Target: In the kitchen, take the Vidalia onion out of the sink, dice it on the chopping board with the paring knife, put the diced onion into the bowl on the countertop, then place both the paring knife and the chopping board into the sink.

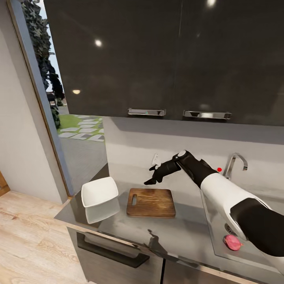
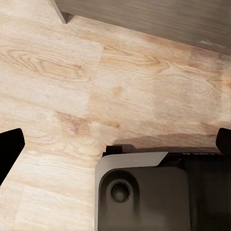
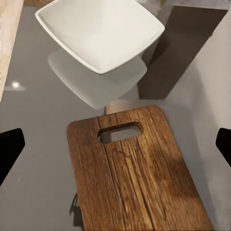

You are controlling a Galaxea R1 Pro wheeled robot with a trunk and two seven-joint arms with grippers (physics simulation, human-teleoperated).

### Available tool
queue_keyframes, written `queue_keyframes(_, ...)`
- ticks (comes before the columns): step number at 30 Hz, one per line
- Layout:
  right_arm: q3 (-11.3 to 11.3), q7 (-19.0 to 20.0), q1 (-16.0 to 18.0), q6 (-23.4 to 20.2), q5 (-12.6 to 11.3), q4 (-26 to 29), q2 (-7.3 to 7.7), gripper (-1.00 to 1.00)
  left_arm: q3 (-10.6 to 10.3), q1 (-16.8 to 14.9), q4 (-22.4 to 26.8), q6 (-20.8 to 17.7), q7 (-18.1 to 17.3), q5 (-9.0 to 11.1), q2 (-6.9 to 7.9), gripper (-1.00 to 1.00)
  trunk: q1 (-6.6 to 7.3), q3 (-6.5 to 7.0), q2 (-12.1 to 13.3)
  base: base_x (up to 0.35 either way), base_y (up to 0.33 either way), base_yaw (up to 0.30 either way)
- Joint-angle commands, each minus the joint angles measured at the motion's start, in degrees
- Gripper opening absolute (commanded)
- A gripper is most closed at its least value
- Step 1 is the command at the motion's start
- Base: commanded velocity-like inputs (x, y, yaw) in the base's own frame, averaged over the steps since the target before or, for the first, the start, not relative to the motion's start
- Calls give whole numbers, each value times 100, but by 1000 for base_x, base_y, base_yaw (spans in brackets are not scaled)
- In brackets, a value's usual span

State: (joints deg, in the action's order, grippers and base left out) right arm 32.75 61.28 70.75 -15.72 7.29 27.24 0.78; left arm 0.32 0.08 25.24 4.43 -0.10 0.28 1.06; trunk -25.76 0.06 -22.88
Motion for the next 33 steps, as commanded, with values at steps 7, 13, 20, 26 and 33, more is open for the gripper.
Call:
queue_keyframes(7,238,26,0,-11,33,9,-24,100,8,1,-1,14,-1,-1,0,100,-2,-2,-3,0,0,0)
queue_keyframes(13,900,121,0,395,27,17,-35,100,11,1,-1,14,2,-1,0,100,-2,-2,-3,0,0,0)
queue_keyframes(20,1104,837,0,628,43,50,-53,100,12,1,-1,14,2,-1,54,100,-2,-2,-3,0,0,0)
queue_keyframes(26,1110,875,0,527,44,68,-286,100,10,1,-1,14,1,-1,61,100,-2,-2,-3,0,0,0)
queue_keyframes(33,1097,855,0,-846,74,163,-503,100,4,1,-1,14,1,0,53,100,-2,-2,-3,0,0,0)
